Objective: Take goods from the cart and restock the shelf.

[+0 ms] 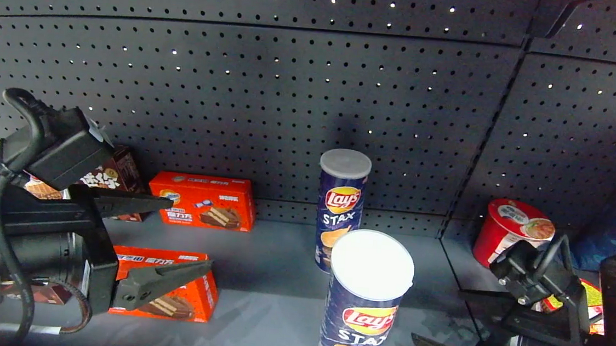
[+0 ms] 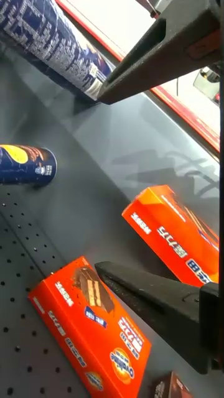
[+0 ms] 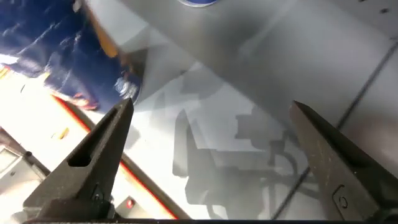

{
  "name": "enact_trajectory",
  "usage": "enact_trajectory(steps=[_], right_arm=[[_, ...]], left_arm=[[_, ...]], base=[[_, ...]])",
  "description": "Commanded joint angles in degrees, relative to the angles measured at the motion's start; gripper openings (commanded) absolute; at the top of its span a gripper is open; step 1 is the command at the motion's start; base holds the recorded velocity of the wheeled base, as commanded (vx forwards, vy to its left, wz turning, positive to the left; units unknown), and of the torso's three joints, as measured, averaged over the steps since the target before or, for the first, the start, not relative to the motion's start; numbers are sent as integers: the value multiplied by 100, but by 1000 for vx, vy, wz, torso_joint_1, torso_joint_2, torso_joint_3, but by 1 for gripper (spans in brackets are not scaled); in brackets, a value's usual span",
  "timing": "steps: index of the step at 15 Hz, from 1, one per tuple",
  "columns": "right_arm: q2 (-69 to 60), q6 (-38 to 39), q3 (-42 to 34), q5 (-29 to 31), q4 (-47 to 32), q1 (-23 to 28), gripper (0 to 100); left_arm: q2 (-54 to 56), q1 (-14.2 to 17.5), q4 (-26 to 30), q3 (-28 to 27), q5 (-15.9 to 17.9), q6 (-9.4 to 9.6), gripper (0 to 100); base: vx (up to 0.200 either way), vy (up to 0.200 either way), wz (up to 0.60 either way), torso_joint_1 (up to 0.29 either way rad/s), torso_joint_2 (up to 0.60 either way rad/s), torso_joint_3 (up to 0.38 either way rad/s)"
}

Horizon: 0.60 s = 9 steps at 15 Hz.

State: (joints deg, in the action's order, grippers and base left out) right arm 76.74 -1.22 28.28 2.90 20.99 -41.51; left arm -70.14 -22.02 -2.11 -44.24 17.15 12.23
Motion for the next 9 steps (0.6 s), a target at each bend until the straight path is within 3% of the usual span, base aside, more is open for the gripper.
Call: enact_trajectory(steps=[1, 9], right_arm=[[183, -1, 28, 0, 10, -129, 100], [597, -1, 292, -9, 283, -252, 100]], left_arm=[[-8, 13, -9, -15, -1, -1, 100], [-8, 22, -9, 21, -1, -1, 100]], base=[[0, 0, 0, 0, 0, 0], [0, 0, 0, 0, 0, 0]])
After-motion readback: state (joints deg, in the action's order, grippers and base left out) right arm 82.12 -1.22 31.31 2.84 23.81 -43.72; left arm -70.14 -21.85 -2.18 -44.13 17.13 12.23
